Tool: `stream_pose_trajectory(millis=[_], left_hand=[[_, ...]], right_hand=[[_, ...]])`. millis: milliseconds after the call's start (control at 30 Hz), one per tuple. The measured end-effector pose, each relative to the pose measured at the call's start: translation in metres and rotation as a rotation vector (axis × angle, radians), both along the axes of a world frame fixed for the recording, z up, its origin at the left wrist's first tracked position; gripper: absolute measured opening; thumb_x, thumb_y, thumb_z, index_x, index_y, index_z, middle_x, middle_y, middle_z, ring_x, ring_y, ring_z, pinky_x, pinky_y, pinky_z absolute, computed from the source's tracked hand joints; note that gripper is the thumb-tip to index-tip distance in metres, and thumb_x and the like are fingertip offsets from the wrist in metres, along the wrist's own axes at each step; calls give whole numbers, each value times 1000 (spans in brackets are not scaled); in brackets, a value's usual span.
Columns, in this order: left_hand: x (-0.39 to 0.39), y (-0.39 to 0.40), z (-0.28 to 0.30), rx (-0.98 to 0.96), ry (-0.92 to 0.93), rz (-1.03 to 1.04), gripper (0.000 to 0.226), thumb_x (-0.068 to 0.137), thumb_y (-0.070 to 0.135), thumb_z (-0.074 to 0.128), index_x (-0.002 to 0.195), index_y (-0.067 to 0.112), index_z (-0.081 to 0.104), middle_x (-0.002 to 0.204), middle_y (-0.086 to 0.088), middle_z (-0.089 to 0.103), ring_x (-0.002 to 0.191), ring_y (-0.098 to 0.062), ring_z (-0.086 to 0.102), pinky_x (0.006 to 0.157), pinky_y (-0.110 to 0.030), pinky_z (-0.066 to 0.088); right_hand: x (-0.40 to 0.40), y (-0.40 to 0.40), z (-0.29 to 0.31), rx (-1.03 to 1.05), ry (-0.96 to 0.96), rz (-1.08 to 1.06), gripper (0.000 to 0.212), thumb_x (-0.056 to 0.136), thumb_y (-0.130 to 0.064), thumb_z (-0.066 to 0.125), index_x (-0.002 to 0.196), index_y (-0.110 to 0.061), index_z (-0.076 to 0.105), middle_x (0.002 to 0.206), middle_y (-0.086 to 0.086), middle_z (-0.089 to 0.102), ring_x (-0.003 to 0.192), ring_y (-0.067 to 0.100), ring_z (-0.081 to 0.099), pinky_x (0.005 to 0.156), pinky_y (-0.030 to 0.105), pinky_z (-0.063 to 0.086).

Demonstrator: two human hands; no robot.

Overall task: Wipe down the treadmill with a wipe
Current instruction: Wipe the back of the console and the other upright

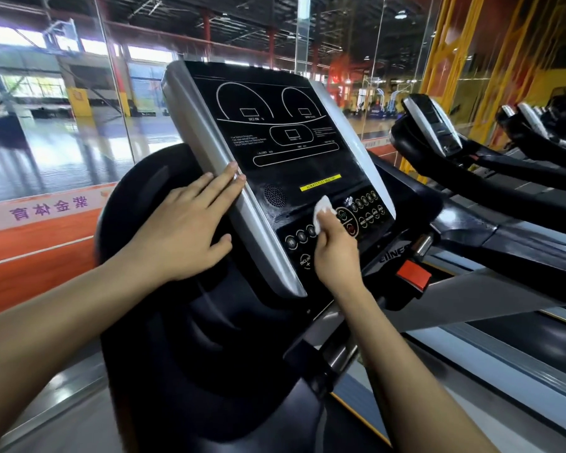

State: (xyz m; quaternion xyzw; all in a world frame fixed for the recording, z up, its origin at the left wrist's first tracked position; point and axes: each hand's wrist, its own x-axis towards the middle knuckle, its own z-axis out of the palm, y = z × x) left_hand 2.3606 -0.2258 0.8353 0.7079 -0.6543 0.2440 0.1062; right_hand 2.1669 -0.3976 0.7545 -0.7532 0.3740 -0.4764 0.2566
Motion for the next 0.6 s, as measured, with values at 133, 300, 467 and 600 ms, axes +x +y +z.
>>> stream_pose_trajectory(millis=[133, 300, 467, 600], left_hand=[[1, -1, 0, -9, 0, 4, 94, 95, 41, 59, 164, 31, -3, 170, 13, -15, 157, -24, 12, 122, -43, 21], [1, 0, 1, -8, -17, -4, 94, 95, 40, 60, 164, 30, -3, 171, 12, -13, 157, -27, 14, 121, -44, 23], [0, 1, 1, 1, -12, 9, 95, 94, 40, 60, 164, 30, -3, 170, 13, -15, 157, -27, 14, 121, -43, 22], [0, 0, 1, 0, -12, 12, 94, 94, 40, 60, 164, 30, -2, 171, 12, -13, 157, -27, 14, 121, -43, 22]], right_hand=[[6, 52, -13, -250, -3, 240, 50, 94, -2, 42, 140, -12, 59, 150, 6, 52, 142, 15, 44, 121, 31, 30], [-5, 29, -17, -248, 22, 193, 49, 96, 2, 48, 142, -12, 57, 152, 5, 49, 143, 15, 42, 122, 28, 27], [16, 25, 2, -37, -111, 75, 46, 98, 0, 42, 139, -14, 59, 143, 5, 59, 135, 25, 52, 113, 34, 40], [2, 68, -14, -201, -77, 282, 48, 95, 8, 46, 134, -12, 63, 143, 3, 59, 136, 12, 51, 113, 13, 31]])
